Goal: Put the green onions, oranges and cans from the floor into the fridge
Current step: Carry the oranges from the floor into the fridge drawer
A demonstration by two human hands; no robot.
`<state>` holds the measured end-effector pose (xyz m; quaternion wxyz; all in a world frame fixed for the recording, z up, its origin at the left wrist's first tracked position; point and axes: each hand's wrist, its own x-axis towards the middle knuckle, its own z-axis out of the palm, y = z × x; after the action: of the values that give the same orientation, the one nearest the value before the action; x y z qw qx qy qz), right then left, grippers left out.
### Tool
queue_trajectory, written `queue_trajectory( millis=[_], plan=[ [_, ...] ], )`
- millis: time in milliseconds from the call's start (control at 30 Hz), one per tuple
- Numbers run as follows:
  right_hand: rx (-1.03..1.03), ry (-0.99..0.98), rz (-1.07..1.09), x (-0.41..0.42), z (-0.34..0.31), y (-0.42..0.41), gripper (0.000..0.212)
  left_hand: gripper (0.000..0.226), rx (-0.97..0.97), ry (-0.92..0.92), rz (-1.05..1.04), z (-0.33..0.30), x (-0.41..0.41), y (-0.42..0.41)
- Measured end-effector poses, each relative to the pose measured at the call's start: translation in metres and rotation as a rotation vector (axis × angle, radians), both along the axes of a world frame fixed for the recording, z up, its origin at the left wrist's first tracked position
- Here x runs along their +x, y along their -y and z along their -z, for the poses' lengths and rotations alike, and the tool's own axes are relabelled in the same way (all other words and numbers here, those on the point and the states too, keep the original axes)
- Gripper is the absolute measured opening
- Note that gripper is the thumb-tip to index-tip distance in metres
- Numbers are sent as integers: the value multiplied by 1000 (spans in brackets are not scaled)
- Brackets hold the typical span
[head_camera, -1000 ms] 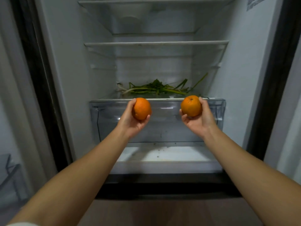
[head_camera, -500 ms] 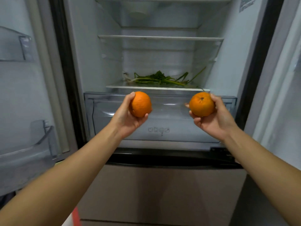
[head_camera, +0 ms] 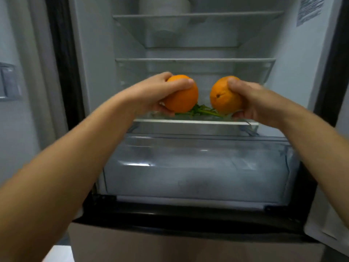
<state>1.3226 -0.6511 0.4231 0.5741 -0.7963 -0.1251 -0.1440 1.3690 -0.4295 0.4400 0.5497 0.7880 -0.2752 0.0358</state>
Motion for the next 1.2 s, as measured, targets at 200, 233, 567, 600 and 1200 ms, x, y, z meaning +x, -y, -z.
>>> queue_trajectory(
  millis=[200, 233, 567, 600, 1200],
  plan=[
    [-1090, -230, 72, 108, 4, -17, 40, 49, 1002, 50, -126, 14, 103, 47],
    [-1182, -303, 33, 126, 15, -19, 41, 51, 1154, 9, -106, 26, 118, 52],
    [-1594, -291, -22, 234, 98, -11, 52, 57, 1437, 56, 82, 108, 222, 75],
    [-1602, -287, 1, 239, 101, -6, 51, 59, 1419, 72, 93, 112, 228, 77],
    [-1546, -499, -100, 224, 62, -20, 76, 81, 1406, -43, 232, 96, 229, 76]
  ],
)
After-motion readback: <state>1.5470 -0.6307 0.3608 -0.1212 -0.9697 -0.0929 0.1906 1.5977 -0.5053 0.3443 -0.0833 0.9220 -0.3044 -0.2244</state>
